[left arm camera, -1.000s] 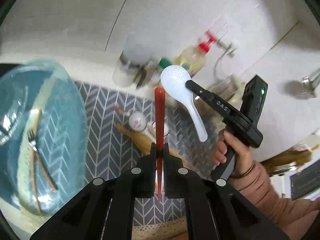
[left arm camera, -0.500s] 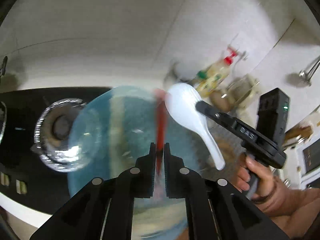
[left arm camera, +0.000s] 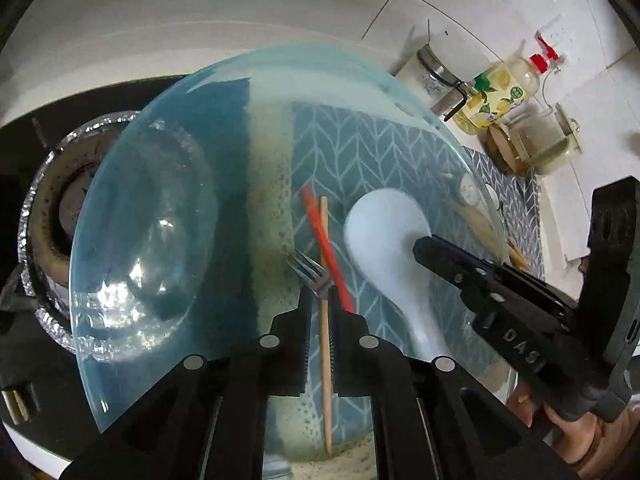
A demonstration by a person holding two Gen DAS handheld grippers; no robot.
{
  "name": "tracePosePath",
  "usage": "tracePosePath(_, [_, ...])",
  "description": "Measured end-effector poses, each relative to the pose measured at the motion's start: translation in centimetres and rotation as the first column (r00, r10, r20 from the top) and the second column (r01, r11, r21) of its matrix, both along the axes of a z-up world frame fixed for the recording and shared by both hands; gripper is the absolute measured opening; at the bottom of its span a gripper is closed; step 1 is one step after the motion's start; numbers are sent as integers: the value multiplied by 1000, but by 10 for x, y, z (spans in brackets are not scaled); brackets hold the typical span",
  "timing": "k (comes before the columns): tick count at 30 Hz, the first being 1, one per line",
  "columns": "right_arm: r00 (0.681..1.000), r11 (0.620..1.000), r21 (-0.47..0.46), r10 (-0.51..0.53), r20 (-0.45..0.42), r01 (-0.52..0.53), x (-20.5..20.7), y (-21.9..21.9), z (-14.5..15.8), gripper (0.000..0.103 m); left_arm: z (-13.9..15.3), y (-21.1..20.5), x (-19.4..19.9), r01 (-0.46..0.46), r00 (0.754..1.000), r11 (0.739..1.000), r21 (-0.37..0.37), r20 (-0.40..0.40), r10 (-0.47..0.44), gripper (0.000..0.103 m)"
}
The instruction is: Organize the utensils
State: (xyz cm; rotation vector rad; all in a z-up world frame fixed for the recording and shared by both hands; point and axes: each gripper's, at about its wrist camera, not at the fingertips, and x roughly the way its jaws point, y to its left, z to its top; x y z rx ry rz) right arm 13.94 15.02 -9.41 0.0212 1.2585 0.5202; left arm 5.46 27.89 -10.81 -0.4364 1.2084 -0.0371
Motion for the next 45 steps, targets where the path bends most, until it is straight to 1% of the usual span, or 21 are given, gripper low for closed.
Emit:
tracePosePath(3, [1000,1000,-12,27,0,-27,2,0,4,6,10,2,-4,-19,1000,1000,6,11,19,17])
tracePosePath(4, [999,1000,3,26,21,-27,3,-3,10,6,16,2,-7,-30,999,1000,10,23,29,19])
tracePosePath(6, [997,999,19,35,75,-37,6,-9,28,6,34,-1,-11,-42,997,999,30,60,40,29])
tracePosePath(10, [972,980,167,71,224,-110,20,-39,88,6,93,-26,-23,-47,980,997,67,195,33,36])
tracePosePath(12, [942,955,253,69,327,-158,25,-67,123,7,120,-49,-27,-36,963,995,97,268,8,56])
tracePosePath(14, [899,936,283,69,432,-208,33,-101,153,28,143,-77,-28,-13,946,991,134,322,-31,59])
tracePosePath(15, [875,929,285,77,479,-237,36,-124,164,52,151,-97,-25,11,939,990,137,339,-57,59])
tracePosePath(16, [860,929,275,78,505,-246,38,-137,168,63,154,-112,-21,27,935,991,132,347,-71,60])
tracePosePath(17, [840,935,251,82,536,-252,40,-155,169,63,155,-133,-16,41,932,992,121,354,-82,62])
tracePosePath(19, [817,938,201,125,563,-282,47,-191,160,63,143,-166,-9,68,935,992,108,341,-101,63])
tracePosePath(20, [820,946,173,136,556,-275,51,-207,151,63,131,-183,-1,78,940,993,94,323,-105,63])
tracePosePath(23, [875,968,123,141,464,-221,71,-253,109,63,86,-218,24,55,968,998,33,244,-61,63])
tracePosePath(25, [920,980,88,136,369,-180,86,-284,67,63,55,-229,40,16,982,1000,3,189,-17,63])
tracePosePath(29, [952,984,-60,177,249,-167,100,-314,-4,63,-13,-244,77,-95,995,995,-21,28,95,50])
tracePosePath(32, [951,965,-157,238,199,-209,101,-324,-46,63,-39,-246,91,-157,988,987,-46,-17,156,48])
tracePosePath(36, [914,935,-174,344,215,-310,80,-326,-60,62,-58,-257,110,-185,982,981,-53,-43,182,47])
tracePosePath(38, [909,933,-171,351,223,-318,73,-327,-60,62,-58,-263,119,-184,983,981,-67,-23,182,44])
tracePosePath(39, [910,932,-149,357,209,-331,71,-327,-61,62,-58,-267,125,-185,983,982,-47,-16,185,43])
tracePosePath(43, [912,928,-132,369,179,-349,61,-333,-61,62,-49,-287,144,-103,994,994,31,31,102,37])
tracePosePath(44, [912,927,-125,372,175,-354,58,-336,-61,62,-48,-292,150,-72,997,996,46,39,70,33])
tracePosePath(45, [911,927,-122,372,178,-354,55,-338,-59,62,-44,-297,152,-37,998,998,53,55,34,23])
